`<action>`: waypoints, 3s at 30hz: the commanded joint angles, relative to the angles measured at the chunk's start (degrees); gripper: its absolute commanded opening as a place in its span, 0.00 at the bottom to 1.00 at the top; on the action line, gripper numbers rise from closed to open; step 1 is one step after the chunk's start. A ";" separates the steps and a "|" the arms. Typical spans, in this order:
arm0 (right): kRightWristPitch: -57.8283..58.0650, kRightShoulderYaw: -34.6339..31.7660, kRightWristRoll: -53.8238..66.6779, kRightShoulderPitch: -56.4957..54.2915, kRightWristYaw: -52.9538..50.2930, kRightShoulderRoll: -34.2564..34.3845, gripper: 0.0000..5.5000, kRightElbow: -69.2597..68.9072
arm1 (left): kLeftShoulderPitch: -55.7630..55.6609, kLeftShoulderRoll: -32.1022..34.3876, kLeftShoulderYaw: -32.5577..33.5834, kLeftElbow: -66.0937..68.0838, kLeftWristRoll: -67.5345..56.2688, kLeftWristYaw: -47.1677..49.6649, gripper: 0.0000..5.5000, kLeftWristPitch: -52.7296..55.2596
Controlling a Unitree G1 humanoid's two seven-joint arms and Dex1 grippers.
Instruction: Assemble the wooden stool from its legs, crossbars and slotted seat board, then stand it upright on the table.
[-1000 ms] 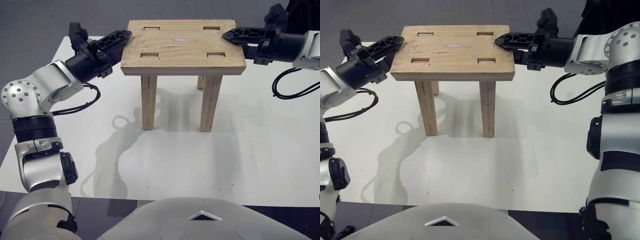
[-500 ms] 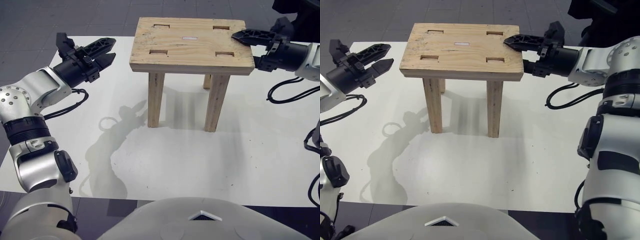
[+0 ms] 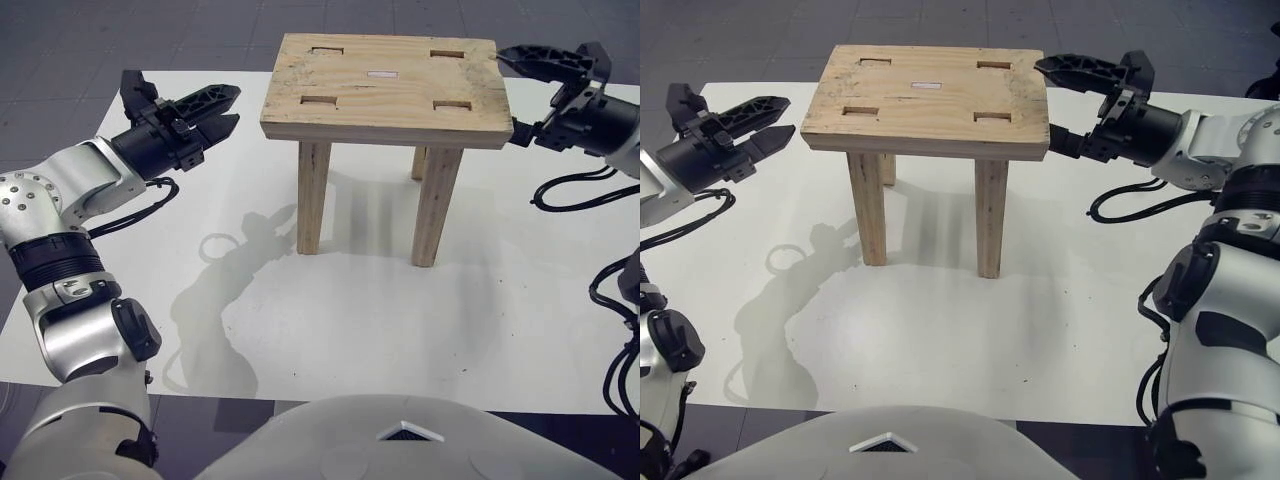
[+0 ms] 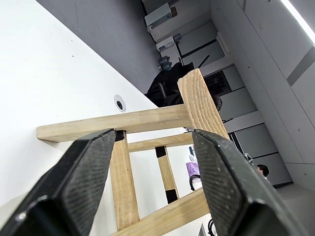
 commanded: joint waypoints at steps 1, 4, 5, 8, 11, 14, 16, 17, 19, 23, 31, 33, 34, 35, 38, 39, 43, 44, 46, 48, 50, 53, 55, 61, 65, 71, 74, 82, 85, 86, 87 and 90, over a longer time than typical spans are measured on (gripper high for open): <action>0.70 0.20 0.52 3.08 -0.24 -3.60 0.92 -2.74 | 0.09 -0.15 0.95 -0.56 1.98 -1.24 0.52 0.95; 0.71 2.09 -1.01 4.22 0.57 -6.84 0.92 -4.42 | 0.66 0.19 1.73 -1.08 2.90 -2.05 0.52 1.14; 0.63 2.66 -2.33 4.80 0.66 -7.78 0.92 -5.29 | 0.65 0.23 1.92 -1.24 3.26 -2.49 0.52 1.23; -3.25 2.26 -6.18 3.61 0.24 -8.99 0.92 -5.83 | 1.06 0.39 2.78 -3.38 4.74 -3.56 0.52 0.31; -9.65 -2.05 -8.00 -1.07 -4.47 -6.92 0.89 -10.23 | 3.61 -0.55 3.28 -13.91 7.79 -5.53 0.52 -4.95; -14.14 -6.86 -6.54 -3.30 -11.75 -0.78 0.79 -22.13 | 7.05 -2.29 1.56 -25.56 17.60 -5.02 0.52 -16.42; -15.03 -7.91 -5.76 -2.78 -16.20 3.78 0.74 -30.16 | 7.77 -3.29 0.92 -30.38 22.81 -3.53 0.52 -22.08; -15.29 -7.83 -5.51 -2.02 -18.39 6.14 0.71 -34.24 | 7.67 -2.90 -0.42 -32.75 26.27 -3.52 0.52 -24.72; -17.28 -5.48 -7.41 -0.30 -23.49 10.86 0.65 -41.85 | 3.77 -2.06 -3.51 -37.19 31.53 -1.47 0.52 -27.35; -29.25 3.25 -16.00 7.63 -26.68 15.07 0.51 -54.93 | -5.70 -3.40 -9.82 -39.38 38.81 3.54 0.52 -27.35; -43.32 13.41 -26.86 15.88 -28.48 19.39 0.26 -64.31 | -11.07 -17.93 -19.32 -42.32 40.16 13.51 0.52 -16.68; -44.67 14.22 -28.44 16.43 -28.40 19.48 0.21 -63.87 | -10.86 -19.76 -19.75 -41.96 41.51 13.41 0.52 -17.32; -45.42 14.37 -29.28 16.45 -28.41 19.43 0.17 -63.14 | -11.28 -20.14 -19.72 -41.12 42.70 13.01 0.52 -18.54; -46.96 14.50 -30.38 15.50 -28.18 19.35 0.14 -62.06 | -12.88 -19.57 -20.37 -39.83 45.23 11.40 0.52 -21.82; -51.98 13.98 -32.52 8.42 -28.22 20.75 0.04 -58.00 | -20.39 -18.09 -21.04 -35.84 51.97 8.05 0.52 -30.94; -54.25 13.67 -33.04 4.20 -28.20 21.45 0.02 -56.39 | -24.07 -17.39 -21.16 -34.56 54.25 7.05 0.52 -33.89; -61.01 11.59 -34.04 -9.89 -28.28 22.43 0.02 -50.40 | -34.10 -15.71 -21.04 -31.70 59.52 4.14 0.52 -40.21; -61.56 11.35 -34.18 -11.25 -28.21 22.36 0.02 -49.67 | -34.92 -15.80 -20.76 -31.65 59.93 4.04 0.52 -40.42; -61.24 11.69 -34.28 -10.82 -27.94 22.62 0.02 -49.45 | -34.24 -16.19 -20.59 -32.51 59.75 3.73 0.52 -38.55; -58.04 13.51 -33.72 -5.44 -27.14 22.97 0.02 -51.13 | -29.24 -17.43 -20.23 -33.19 58.43 3.90 0.52 -35.18; -54.99 16.79 -33.12 3.02 -25.33 23.41 0.02 -53.35 | -21.38 -19.21 -19.98 -33.17 57.47 4.25 0.52 -32.42; -51.37 22.56 -34.19 19.23 -23.28 23.41 0.02 -53.35 | -4.23 -26.10 -19.80 -31.02 55.34 7.43 0.52 -24.47; -51.57 24.95 -36.21 28.39 -22.20 21.51 0.02 -53.34 | 9.08 -29.03 -22.43 -32.66 55.34 9.10 0.52 -18.66; -50.33 19.96 -35.50 24.87 -22.89 21.78 0.02 -49.09 | 16.55 -27.79 -23.23 -40.62 53.51 9.86 0.52 -10.71; -48.69 18.78 -34.29 23.44 -23.17 22.75 0.02 -49.28 | 13.94 -26.34 -22.21 -39.70 54.46 9.39 0.52 -12.59; -46.96 15.47 -31.67 21.16 -25.18 23.99 0.02 -55.38 | 4.30 -24.34 -19.26 -37.09 56.66 7.31 0.52 -24.74; -52.39 12.13 -33.67 18.94 -28.64 24.79 0.02 -56.61 | 1.71 -23.50 -17.09 -43.46 55.81 6.34 0.52 -28.32; -52.64 4.78 -34.61 15.21 -37.73 23.43 0.02 -63.24 | 6.82 -21.65 -10.11 -59.95 60.58 11.51 0.52 -33.96; -55.08 2.55 -39.15 18.00 -40.35 20.28 0.02 -62.50 | 13.68 -19.49 -10.05 -59.97 66.69 11.55 0.52 -37.71; -56.29 2.83 -41.43 19.55 -40.78 19.01 0.02 -62.23 | 16.20 -19.36 -10.28 -59.82 68.27 11.41 0.52 -38.79; -57.56 3.64 -43.59 22.82 -40.53 18.01 0.02 -62.31 | 19.96 -19.58 -11.19 -59.14 70.03 10.70 0.52 -40.99; -61.42 6.05 -47.78 37.23 -38.71 17.58 0.02 -63.35 | 30.40 -22.27 -14.53 -55.64 73.05 8.46 0.52 -48.38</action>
